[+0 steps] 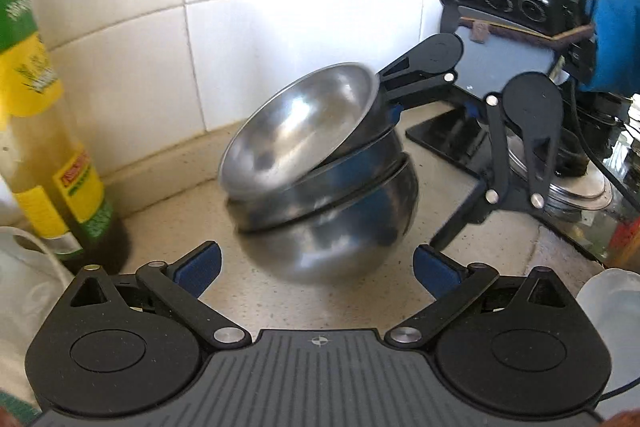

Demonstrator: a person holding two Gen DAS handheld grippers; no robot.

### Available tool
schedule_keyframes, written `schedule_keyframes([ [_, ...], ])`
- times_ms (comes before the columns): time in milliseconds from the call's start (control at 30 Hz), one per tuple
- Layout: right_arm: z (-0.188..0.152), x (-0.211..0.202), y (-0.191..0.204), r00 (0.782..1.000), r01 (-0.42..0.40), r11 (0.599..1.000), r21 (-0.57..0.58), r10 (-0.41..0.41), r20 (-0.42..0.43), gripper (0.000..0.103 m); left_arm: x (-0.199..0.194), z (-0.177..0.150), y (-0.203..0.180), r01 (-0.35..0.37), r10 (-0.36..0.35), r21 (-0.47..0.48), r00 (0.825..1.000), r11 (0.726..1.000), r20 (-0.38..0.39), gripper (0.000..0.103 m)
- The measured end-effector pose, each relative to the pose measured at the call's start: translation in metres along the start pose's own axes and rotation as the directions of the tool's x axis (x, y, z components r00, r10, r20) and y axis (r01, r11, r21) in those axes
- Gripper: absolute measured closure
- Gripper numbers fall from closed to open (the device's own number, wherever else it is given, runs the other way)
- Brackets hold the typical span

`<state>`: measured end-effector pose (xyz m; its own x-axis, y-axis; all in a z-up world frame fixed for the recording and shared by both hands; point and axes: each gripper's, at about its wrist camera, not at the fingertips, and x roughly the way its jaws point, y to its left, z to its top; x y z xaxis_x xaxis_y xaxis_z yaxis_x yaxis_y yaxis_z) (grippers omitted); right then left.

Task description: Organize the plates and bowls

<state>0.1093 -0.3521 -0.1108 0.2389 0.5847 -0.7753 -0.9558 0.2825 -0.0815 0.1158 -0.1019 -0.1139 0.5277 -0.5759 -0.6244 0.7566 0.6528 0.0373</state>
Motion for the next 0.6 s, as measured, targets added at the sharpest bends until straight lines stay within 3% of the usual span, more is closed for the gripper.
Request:
schedule_keyframes([
  [133, -0.001, -0.010, 0.000, 0.999, -0.001, 1.000, 0.026, 0.003, -0.046, 0.012, -0.005, 0.006, -0.006, -0.025, 0.025, 0.041, 1.000, 0.999, 0.008, 0.001],
  [200, -0.005, -0.030, -0.014, 1.000, 0.025, 0.990, 0.141, -0.024, -0.011, 0.012, -0.010, 0.006, -0.011, -0.027, 0.026, 0.082, 1.000, 0.996, 0.017, 0.001],
  [267, -0.010, -0.054, -0.034, 0.998, 0.010, 0.954, 0.300, -0.029, 0.061, 0.012, -0.018, 0.004, -0.017, -0.035, 0.034, 0.129, 0.999, 0.991, 0.013, 0.000],
  [333, -0.019, -0.077, -0.054, 0.977, -0.042, 0.894, 0.446, -0.056, 0.205, 0.011, -0.030, -0.003, -0.014, -0.049, 0.048, 0.121, 0.999, 0.991, 0.012, 0.000],
  [400, -0.030, -0.082, -0.081, 0.940, -0.150, 0.773, 0.617, -0.082, 0.330, 0.011, -0.035, -0.008, -0.013, -0.062, 0.060, 0.074, 0.998, 0.995, 0.033, 0.000],
  [433, -0.036, -0.076, -0.092, 0.930, -0.177, 0.698, 0.694, -0.114, 0.351, 0.011, -0.038, -0.009, -0.011, -0.053, 0.051, 0.034, 0.998, 0.998, 0.046, 0.000],
  [500, -0.039, -0.046, -0.106, 0.956, -0.144, 0.587, 0.797, -0.127, 0.266, 0.017, -0.038, -0.008, -0.003, -0.013, 0.017, -0.060, 0.998, 0.998, 0.060, 0.000],
  [567, -0.035, -0.016, -0.101, 0.975, -0.136, 0.567, 0.813, -0.067, 0.210, 0.022, -0.032, -0.006, 0.001, -0.007, 0.012, -0.080, 0.998, 0.997, 0.064, 0.001],
  [600, -0.030, -0.005, -0.095, 0.980, -0.151, 0.576, 0.803, -0.021, 0.199, 0.023, -0.029, -0.003, -0.002, -0.014, 0.019, -0.072, 0.997, 0.997, 0.071, 0.001],
])
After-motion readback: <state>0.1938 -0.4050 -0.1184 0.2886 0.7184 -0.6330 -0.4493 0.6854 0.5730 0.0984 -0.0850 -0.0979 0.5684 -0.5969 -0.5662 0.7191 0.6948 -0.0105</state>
